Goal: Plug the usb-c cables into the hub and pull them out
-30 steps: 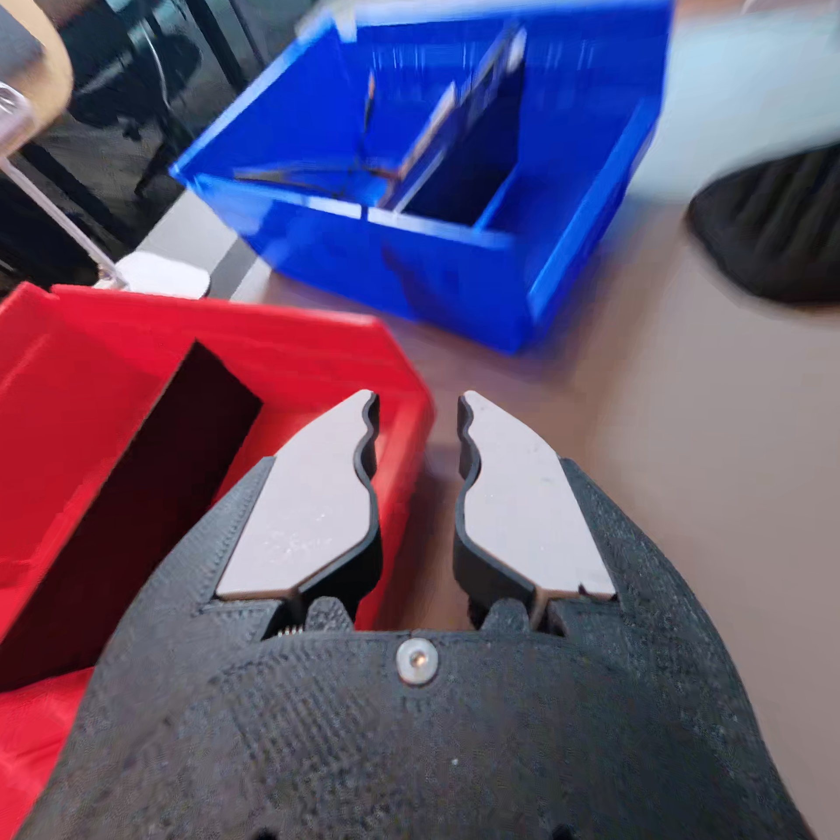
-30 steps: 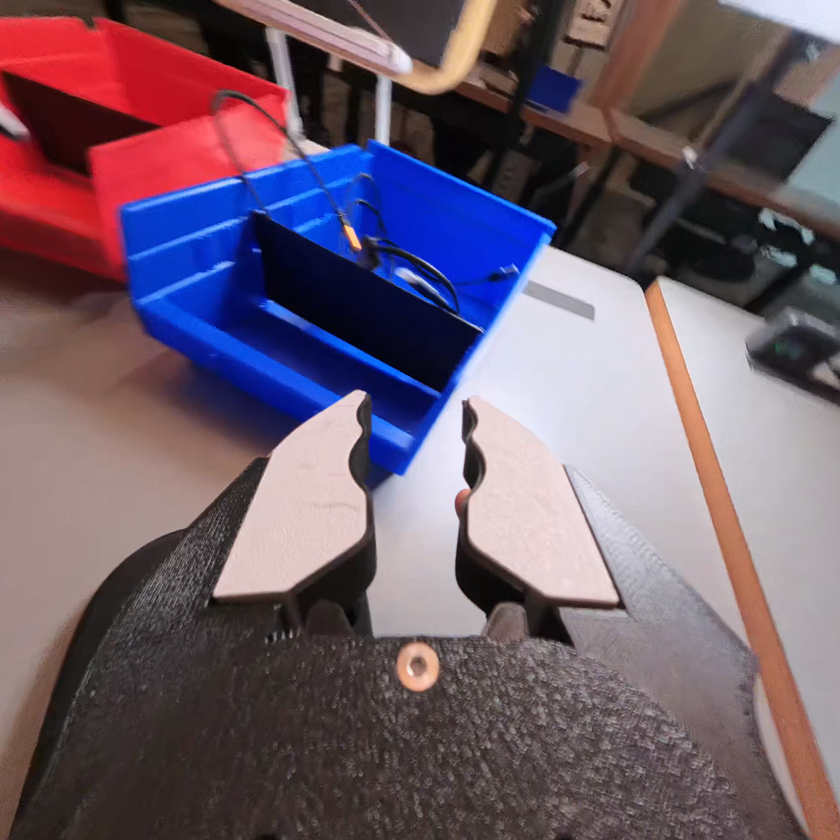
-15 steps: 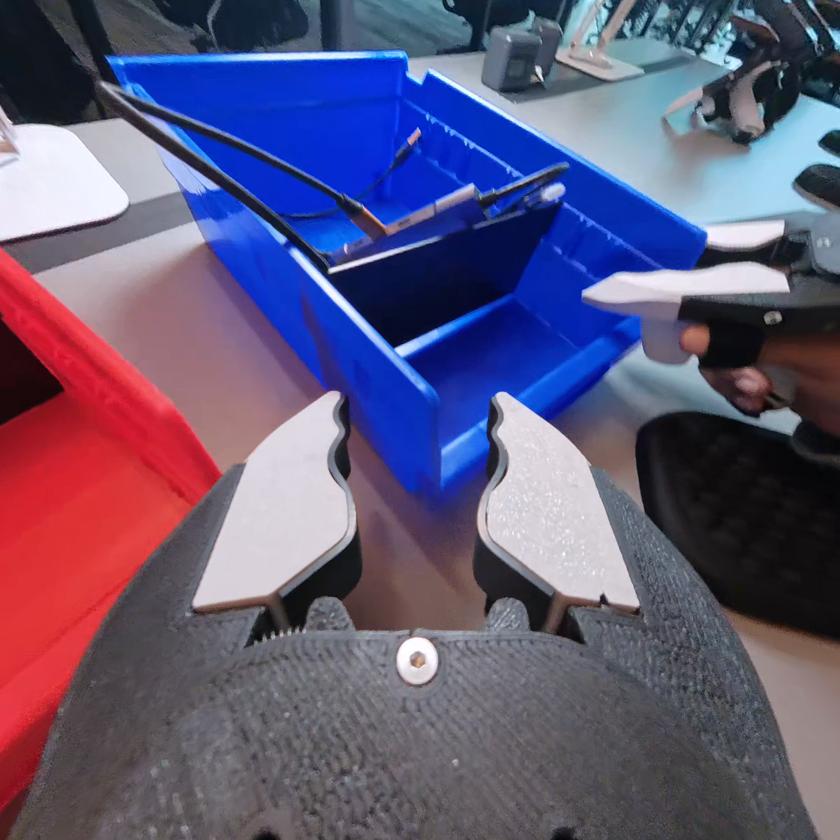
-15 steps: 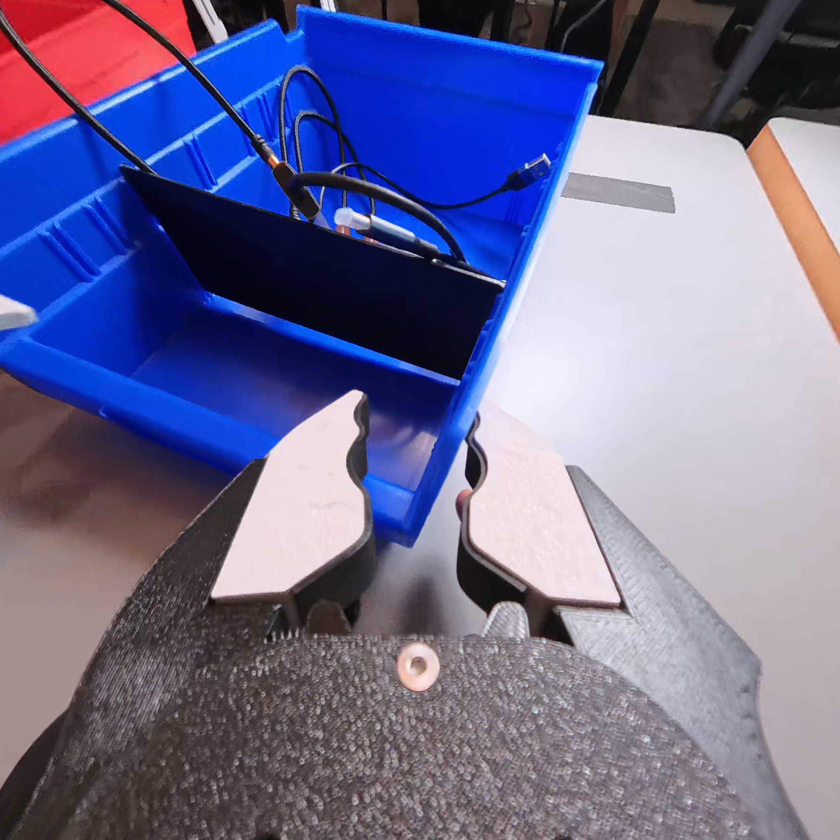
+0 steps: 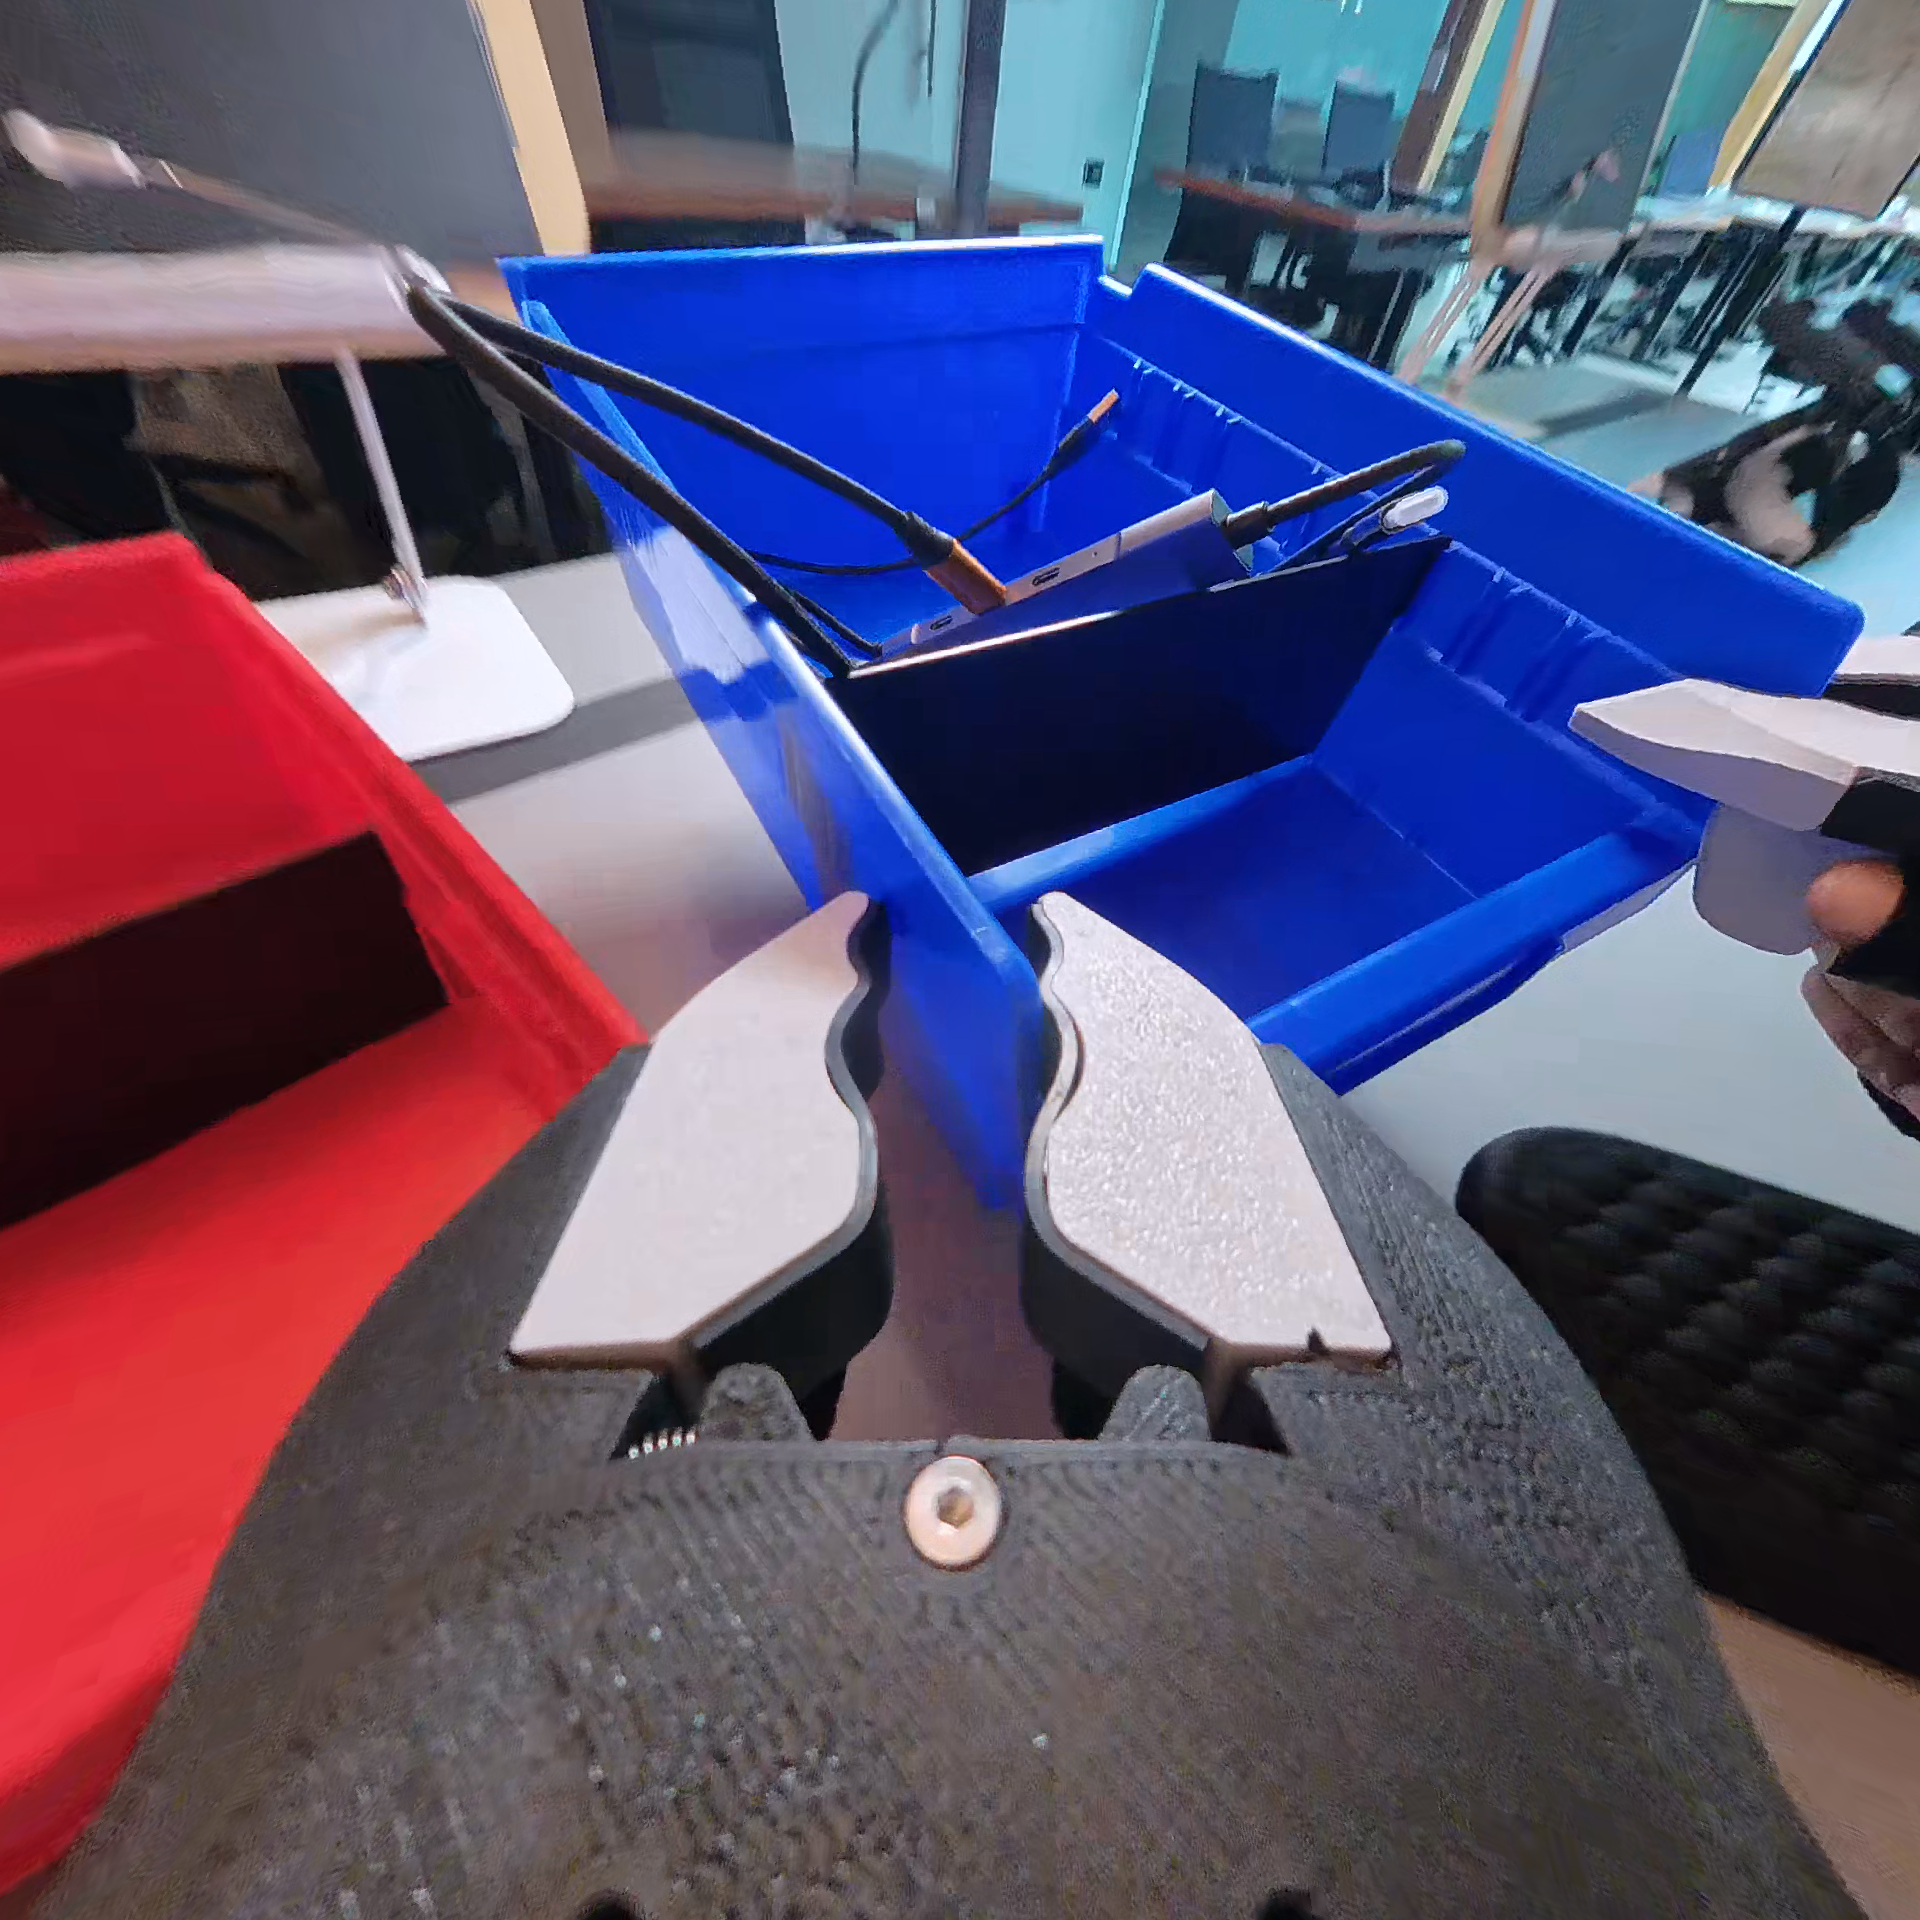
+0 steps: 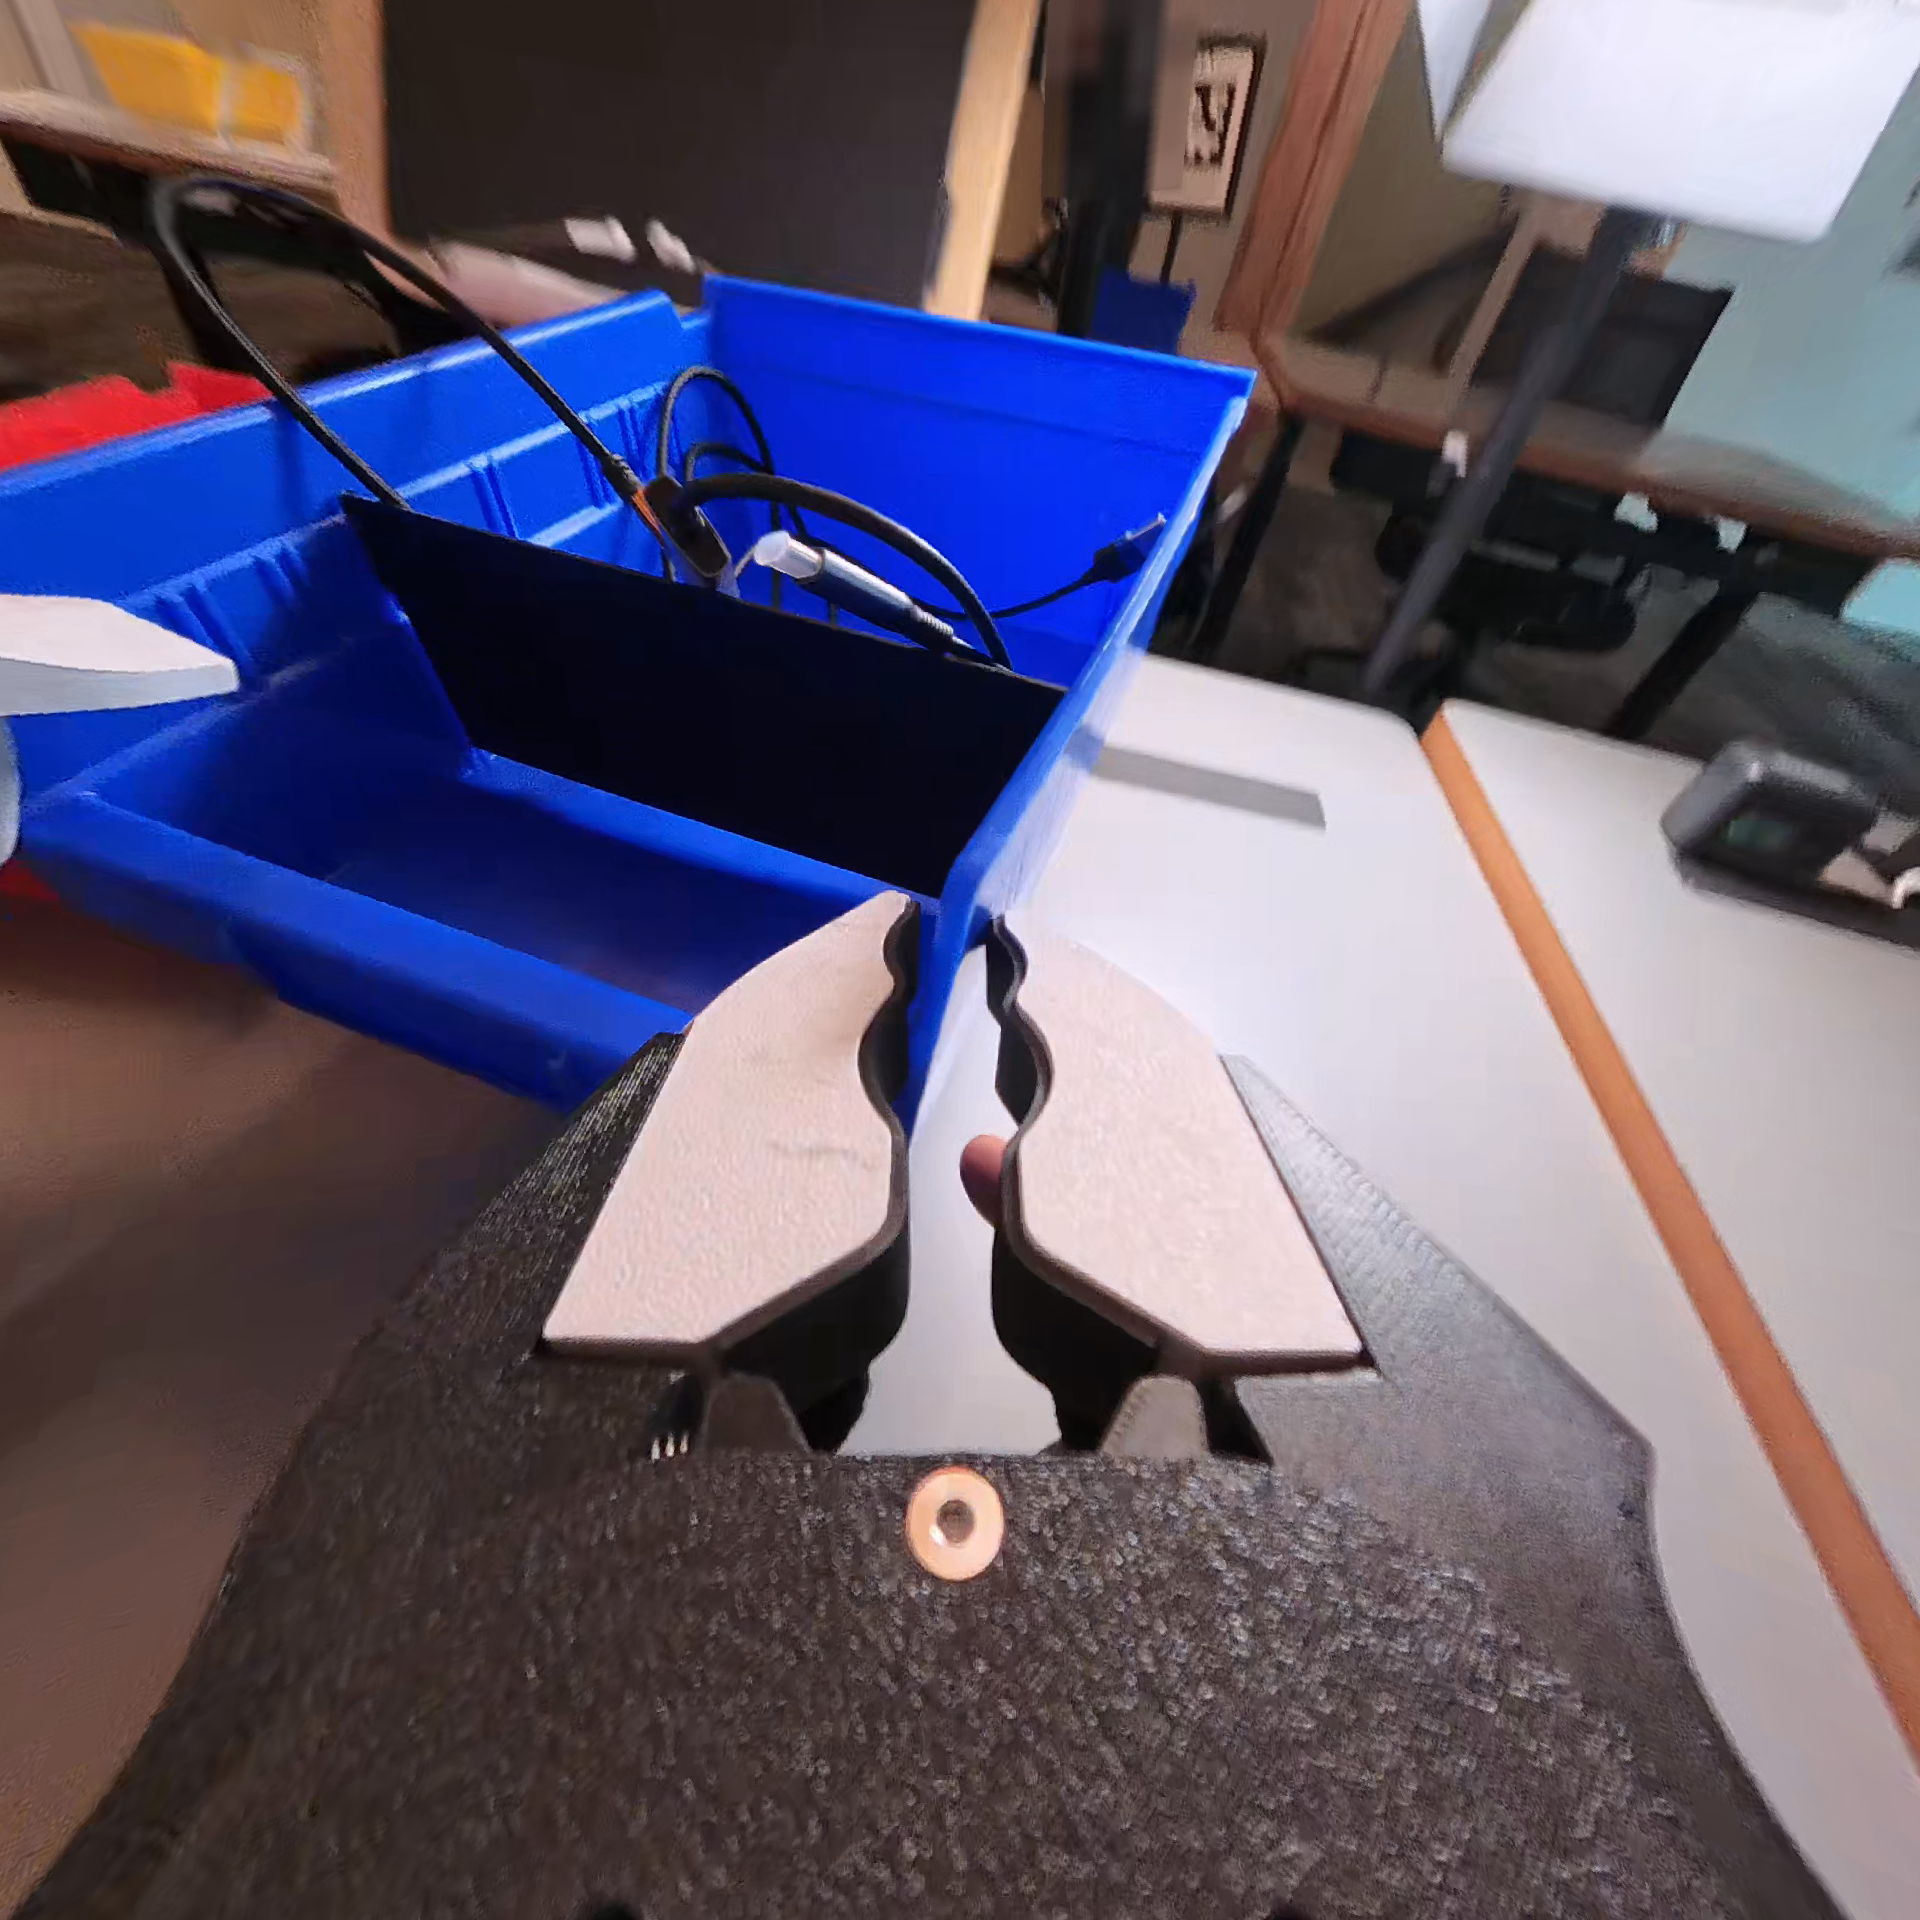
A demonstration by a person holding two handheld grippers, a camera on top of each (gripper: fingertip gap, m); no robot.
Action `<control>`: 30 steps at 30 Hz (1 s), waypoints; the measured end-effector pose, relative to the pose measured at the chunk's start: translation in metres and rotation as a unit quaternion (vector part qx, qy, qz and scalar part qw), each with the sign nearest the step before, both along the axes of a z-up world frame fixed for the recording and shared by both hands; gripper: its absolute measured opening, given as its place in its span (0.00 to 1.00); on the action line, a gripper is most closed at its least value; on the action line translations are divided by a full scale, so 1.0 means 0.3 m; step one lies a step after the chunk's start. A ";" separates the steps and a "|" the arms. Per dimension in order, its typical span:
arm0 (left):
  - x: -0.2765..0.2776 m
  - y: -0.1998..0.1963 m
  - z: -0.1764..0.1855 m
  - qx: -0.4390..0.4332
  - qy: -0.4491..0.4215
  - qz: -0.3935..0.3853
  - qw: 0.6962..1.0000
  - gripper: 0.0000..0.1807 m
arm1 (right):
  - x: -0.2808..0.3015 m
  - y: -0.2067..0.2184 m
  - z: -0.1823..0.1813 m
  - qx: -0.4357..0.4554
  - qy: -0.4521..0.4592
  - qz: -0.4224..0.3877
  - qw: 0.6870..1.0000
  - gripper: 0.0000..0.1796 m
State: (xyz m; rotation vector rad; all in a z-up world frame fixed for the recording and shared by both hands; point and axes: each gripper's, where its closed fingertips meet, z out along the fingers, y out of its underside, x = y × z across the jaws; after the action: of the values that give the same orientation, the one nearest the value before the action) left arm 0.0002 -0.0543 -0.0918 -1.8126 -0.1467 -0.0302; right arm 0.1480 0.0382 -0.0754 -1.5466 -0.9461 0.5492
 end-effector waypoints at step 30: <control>-0.924 -1.216 -0.046 -0.039 0.012 0.340 0.940 0.06 | -1.087 -1.023 -0.180 -0.011 -0.048 0.330 0.943 0.10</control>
State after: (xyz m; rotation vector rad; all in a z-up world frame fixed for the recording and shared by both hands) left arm -0.2771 -0.4191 -0.1056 -1.7546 -0.7576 0.4922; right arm -0.1781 -0.2686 -0.1295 -1.2608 -1.5512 0.9590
